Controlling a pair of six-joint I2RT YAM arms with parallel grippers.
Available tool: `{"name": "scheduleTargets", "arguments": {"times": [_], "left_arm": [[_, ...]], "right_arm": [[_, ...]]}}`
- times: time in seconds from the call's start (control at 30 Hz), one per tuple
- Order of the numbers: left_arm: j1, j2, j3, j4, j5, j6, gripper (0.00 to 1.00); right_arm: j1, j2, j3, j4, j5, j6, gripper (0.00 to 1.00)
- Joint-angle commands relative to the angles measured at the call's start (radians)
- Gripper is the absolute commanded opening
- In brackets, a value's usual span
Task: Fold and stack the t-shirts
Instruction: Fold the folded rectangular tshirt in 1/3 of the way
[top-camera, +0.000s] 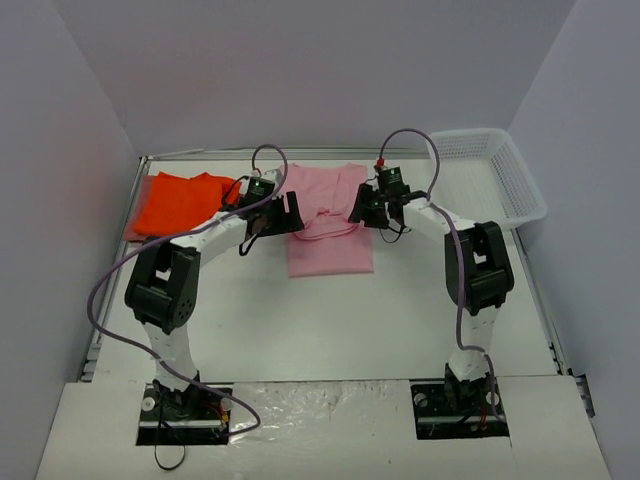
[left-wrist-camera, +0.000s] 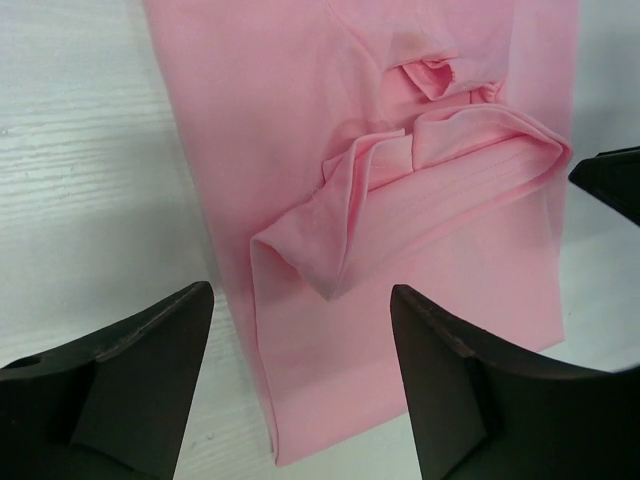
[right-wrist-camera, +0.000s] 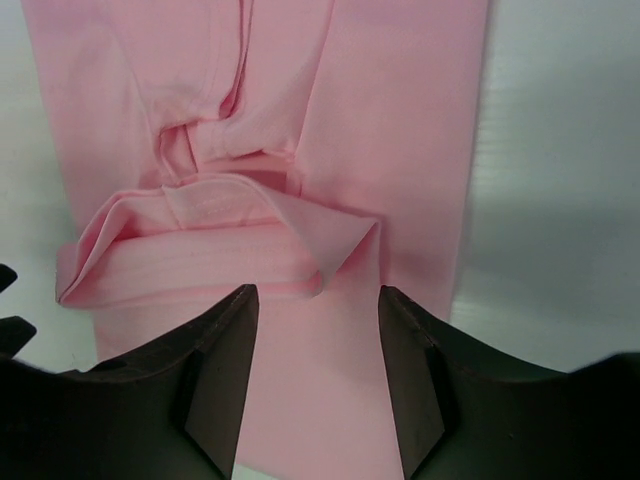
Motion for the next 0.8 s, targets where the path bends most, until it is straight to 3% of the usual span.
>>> {"name": "scheduleTargets", "arguments": {"times": [0.0, 0.1, 0.17, 0.23, 0.3, 0.77], "left_arm": [[-0.006, -0.110, -0.055, 0.057, -0.028, -0.046, 0.70], [-0.006, -0.150, -0.099, 0.060, -0.041, -0.049, 0.70], [-0.008, -0.167, -0.117, 0.051, -0.048, -0.044, 0.71], [-0.008, -0.191, -0.131, 0.049, -0.054, -0.043, 0.70], [-0.008, -0.213, -0.152, 0.046, -0.062, -0.043, 0.70], [-0.006, -0.248, -0.198, 0.042, -0.073, -0.027, 0.71]], "right_arm": [[0.045, -0.088, -0.039, -0.002, 0.023, 0.006, 0.48], [0.082, -0.099, -0.058, 0.000, 0.040, 0.014, 0.46], [0.107, -0.093, -0.065, 0.001, 0.040, 0.014, 0.38], [0.122, -0.090, -0.071, 0.000, 0.040, 0.023, 0.16], [0.144, -0.084, -0.076, 0.035, 0.041, 0.031, 0.00], [0.202, 0.024, -0.006, 0.037, 0.055, 0.037, 0.00]]}}
